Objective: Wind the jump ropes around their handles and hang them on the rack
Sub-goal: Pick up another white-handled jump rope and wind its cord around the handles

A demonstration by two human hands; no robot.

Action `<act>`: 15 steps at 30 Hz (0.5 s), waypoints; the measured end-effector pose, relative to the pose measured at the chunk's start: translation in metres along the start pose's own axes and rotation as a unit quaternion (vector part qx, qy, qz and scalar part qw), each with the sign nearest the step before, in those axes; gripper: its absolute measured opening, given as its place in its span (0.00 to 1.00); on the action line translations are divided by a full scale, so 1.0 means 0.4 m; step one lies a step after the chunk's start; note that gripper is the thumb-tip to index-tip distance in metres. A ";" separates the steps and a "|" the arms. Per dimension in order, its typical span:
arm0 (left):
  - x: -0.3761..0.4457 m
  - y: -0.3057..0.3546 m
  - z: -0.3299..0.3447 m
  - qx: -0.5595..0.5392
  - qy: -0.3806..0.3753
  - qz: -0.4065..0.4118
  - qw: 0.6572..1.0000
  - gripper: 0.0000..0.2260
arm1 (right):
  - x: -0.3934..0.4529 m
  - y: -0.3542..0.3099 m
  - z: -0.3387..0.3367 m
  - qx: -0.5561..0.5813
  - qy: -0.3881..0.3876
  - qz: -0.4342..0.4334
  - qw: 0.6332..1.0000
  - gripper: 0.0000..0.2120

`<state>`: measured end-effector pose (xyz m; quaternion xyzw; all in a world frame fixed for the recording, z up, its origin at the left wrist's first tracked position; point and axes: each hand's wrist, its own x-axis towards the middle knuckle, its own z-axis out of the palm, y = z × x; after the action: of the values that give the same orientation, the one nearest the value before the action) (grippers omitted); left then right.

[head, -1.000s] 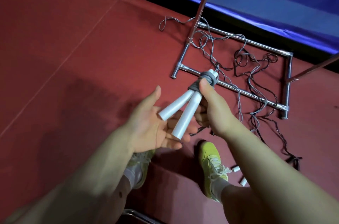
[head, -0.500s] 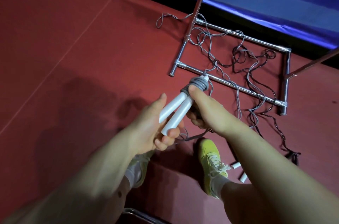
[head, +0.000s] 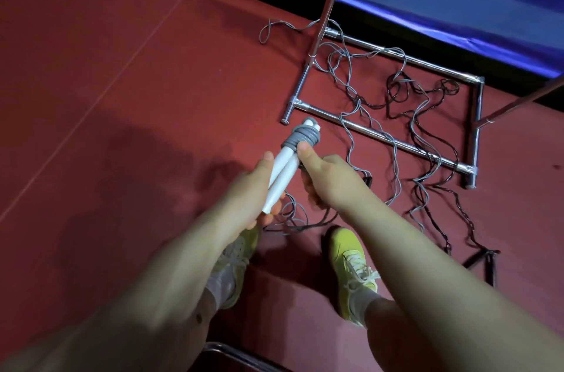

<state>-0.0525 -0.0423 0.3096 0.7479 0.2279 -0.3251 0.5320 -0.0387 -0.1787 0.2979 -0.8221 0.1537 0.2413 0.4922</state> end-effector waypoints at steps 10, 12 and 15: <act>0.006 -0.006 -0.019 0.128 0.039 0.102 0.986 0.15 | -0.017 -0.028 0.008 0.100 -0.071 0.058 0.991 0.28; 0.002 -0.004 -0.022 0.137 0.042 0.106 0.984 0.15 | -0.017 -0.023 0.002 0.099 -0.067 0.062 0.991 0.29; -0.005 0.010 -0.017 0.135 0.042 0.112 0.984 0.19 | -0.014 -0.013 -0.005 0.097 -0.027 0.064 0.993 0.29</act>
<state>-0.0497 -0.0372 0.3151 0.8466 0.1187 -0.2592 0.4494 -0.0401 -0.1779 0.3056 -0.7519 0.2153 0.2784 0.5574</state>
